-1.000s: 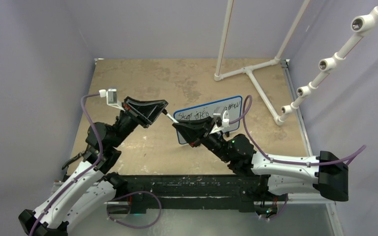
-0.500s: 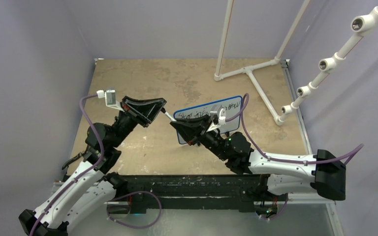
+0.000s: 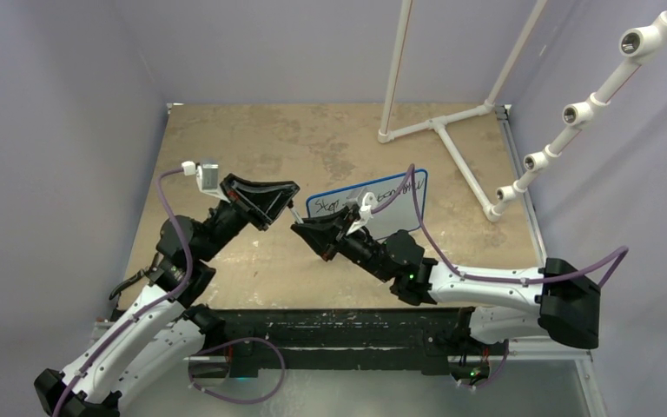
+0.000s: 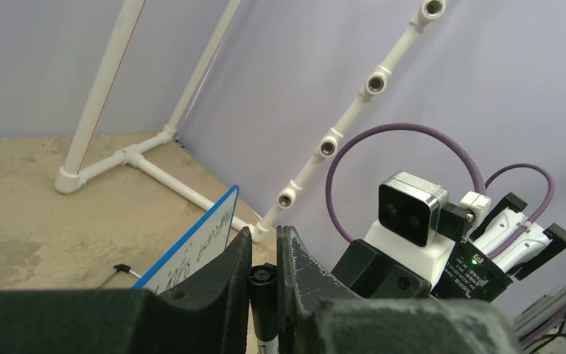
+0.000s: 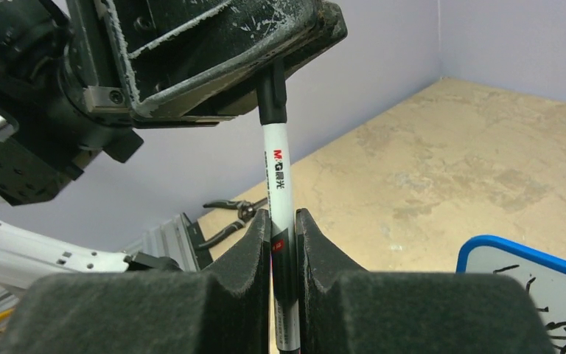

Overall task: Write a sentence on the whiteboard
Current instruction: Close the whiteboard marker at the center of the board, then place the whiteboard marker at the center of the board.

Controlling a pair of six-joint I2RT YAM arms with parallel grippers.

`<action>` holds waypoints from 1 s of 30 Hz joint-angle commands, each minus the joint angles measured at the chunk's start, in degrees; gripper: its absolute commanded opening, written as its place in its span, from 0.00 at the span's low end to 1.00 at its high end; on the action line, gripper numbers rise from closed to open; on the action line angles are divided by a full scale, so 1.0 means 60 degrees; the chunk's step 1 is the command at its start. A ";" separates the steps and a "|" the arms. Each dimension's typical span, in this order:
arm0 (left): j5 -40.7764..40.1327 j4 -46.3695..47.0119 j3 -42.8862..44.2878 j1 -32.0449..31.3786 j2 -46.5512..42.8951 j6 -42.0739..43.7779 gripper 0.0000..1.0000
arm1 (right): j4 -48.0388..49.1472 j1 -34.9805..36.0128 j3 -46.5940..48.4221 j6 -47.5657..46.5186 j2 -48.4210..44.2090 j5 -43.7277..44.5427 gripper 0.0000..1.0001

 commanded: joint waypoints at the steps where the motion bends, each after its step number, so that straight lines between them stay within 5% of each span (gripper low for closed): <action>1: 0.3057 -0.2996 -0.0178 -0.0760 0.0109 0.0470 0.00 | 0.2249 -0.0656 0.1213 -0.0093 -0.0392 0.1977 0.00; 4: 0.2202 -0.3665 0.0711 -0.0751 0.0391 0.1085 0.05 | 0.1810 -0.0656 0.0836 -0.0116 -0.0782 0.1702 0.00; 8: 0.0826 -0.4340 0.2143 -0.0750 0.0798 0.1963 0.45 | 0.0124 -0.0656 0.0371 0.0136 -0.1482 0.1105 0.00; 11: 0.0415 -0.4277 0.2893 -0.0751 0.1094 0.2618 0.61 | -0.1215 -0.0642 -0.0086 0.0372 -0.2041 0.0670 0.00; 16: -0.0749 -0.4804 0.3964 -0.0750 0.1557 0.3377 0.67 | -0.3015 -0.0591 -0.0782 0.0621 -0.2646 -0.0187 0.00; 24: -0.5206 -0.5675 0.4438 -0.0701 0.1541 0.3869 0.81 | -0.4854 -0.0577 -0.1080 0.0646 -0.2096 -0.0781 0.00; 30: -0.4325 -0.5687 0.4416 0.0290 0.2503 0.3774 0.81 | -0.5008 -0.0406 -0.0628 0.0186 -0.0352 -0.0826 0.00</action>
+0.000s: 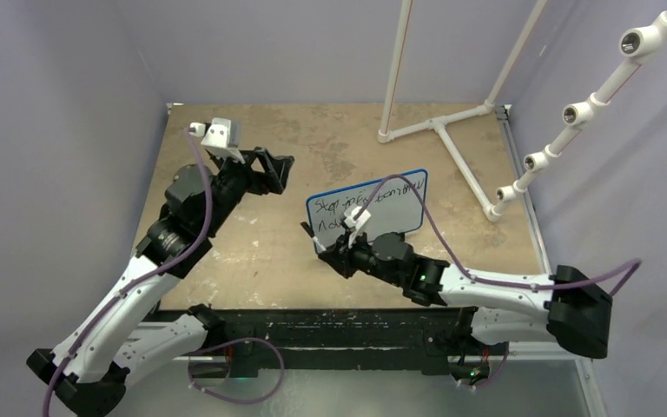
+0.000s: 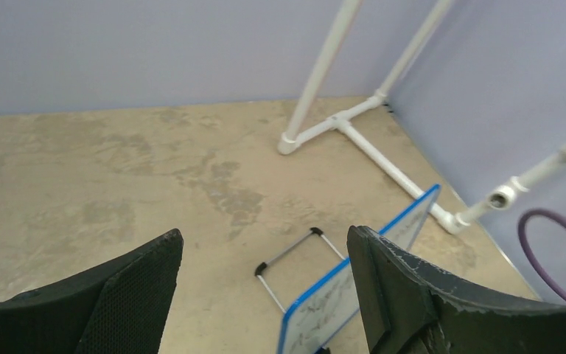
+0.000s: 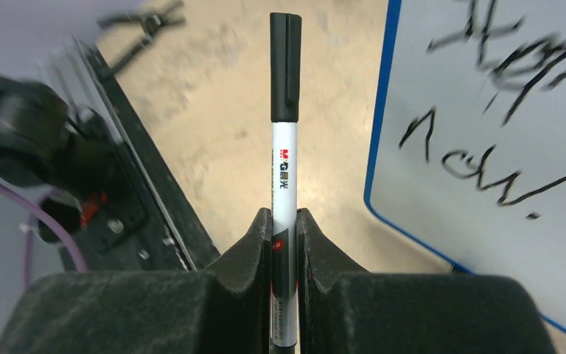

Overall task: Write a sentence on the whiteboard
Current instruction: Place the whiteboard marker at the center of the board.

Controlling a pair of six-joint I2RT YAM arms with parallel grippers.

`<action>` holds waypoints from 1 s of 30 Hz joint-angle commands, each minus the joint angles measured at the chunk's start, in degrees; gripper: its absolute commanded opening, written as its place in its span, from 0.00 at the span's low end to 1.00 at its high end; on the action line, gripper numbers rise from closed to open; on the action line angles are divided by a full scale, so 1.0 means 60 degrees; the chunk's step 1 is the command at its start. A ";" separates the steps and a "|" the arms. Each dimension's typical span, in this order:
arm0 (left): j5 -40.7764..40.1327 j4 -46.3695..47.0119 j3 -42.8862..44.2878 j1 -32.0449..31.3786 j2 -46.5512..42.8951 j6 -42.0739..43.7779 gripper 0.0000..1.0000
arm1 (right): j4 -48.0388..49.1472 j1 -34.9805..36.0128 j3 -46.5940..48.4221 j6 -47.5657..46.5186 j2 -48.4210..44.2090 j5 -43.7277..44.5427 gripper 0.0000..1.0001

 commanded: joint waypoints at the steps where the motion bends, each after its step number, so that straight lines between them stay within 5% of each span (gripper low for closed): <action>1: 0.0272 -0.0148 0.0164 0.0957 0.0815 0.0130 0.81 | -0.0314 0.0205 0.0614 -0.0396 0.1157 -0.0065 0.00; 9: 0.0147 0.0426 -0.0822 0.2046 0.1336 0.0377 0.81 | 0.0333 0.0333 0.1138 -0.0615 0.2890 0.0250 0.09; 16: -0.0062 0.0094 -0.0966 0.2264 0.1517 0.0680 0.82 | 0.0791 0.0333 0.0813 -0.0271 0.2987 0.1154 0.35; 23: 0.0109 -0.0011 -0.1123 0.2485 0.1497 0.0680 0.83 | 0.0439 0.0333 0.0491 0.0034 0.2124 0.1219 0.55; 30: 0.1086 -0.0235 -0.1483 0.3838 0.1435 0.0508 0.83 | -0.0493 0.0092 -0.0313 0.0014 -0.0100 0.2195 0.76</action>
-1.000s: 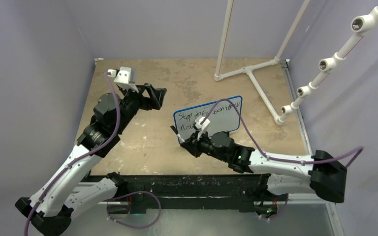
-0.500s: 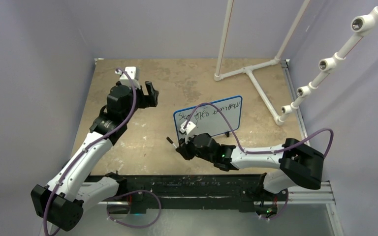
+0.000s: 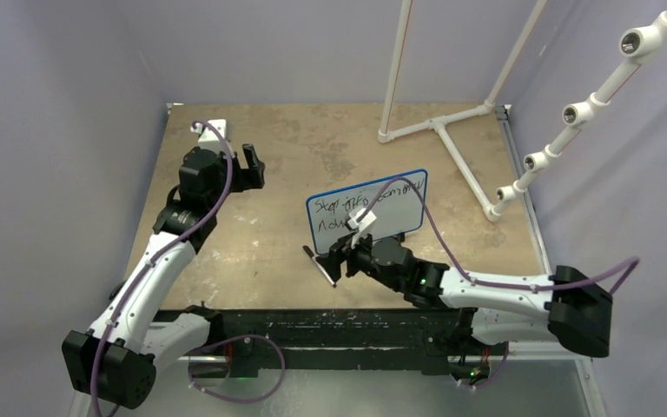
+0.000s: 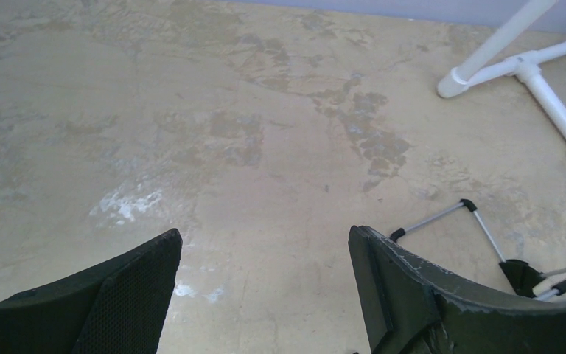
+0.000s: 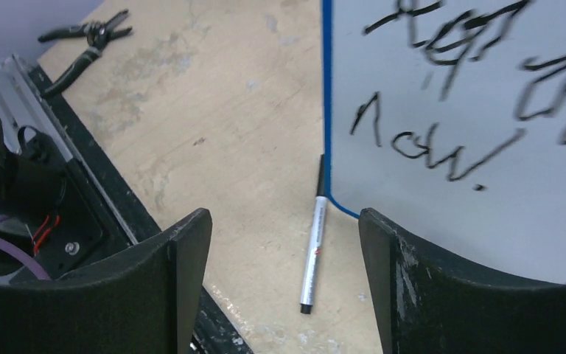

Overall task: Write a sentence on the whiteboard
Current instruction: Place the whiteboard marker at the center of the board, then reset both arms

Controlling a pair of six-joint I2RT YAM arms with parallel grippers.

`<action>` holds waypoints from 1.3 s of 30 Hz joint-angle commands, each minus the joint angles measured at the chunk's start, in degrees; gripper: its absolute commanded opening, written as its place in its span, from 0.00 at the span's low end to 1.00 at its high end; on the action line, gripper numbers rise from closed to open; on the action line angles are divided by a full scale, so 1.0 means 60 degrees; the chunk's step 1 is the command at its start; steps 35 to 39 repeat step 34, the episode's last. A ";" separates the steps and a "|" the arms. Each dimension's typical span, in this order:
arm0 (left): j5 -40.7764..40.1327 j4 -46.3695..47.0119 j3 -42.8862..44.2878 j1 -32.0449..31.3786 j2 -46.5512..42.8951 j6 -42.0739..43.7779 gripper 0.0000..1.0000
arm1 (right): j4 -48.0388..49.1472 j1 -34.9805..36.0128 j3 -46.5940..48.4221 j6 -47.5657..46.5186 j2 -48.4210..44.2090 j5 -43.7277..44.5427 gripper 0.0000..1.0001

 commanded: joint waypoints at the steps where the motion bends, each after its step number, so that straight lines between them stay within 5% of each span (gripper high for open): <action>1: 0.0613 -0.0087 -0.0366 0.0875 -0.0207 -0.0002 0.83 | -0.0779 -0.0455 -0.0342 0.0079 -0.1467 0.0889 0.77; 6: 0.0076 -0.0083 -0.0708 0.0986 -0.0818 0.0178 0.83 | -0.1419 -0.2253 -0.0427 -0.0270 -0.3536 0.0101 0.85; 10: -0.0542 -0.0094 -0.0959 0.0984 -0.1370 0.0204 0.84 | -0.1847 -0.3454 -0.0191 -0.0748 -0.4550 0.0795 0.98; 18: -0.1834 0.0049 -0.1286 0.0973 -0.2891 0.0077 0.84 | -0.0692 -0.5507 -0.0213 -0.1332 -0.5596 0.1900 0.99; 39: -0.1845 0.0257 -0.1514 0.0985 -0.3599 0.0233 0.89 | -0.0081 -0.6279 -0.0604 -0.1555 -0.6101 0.2180 0.99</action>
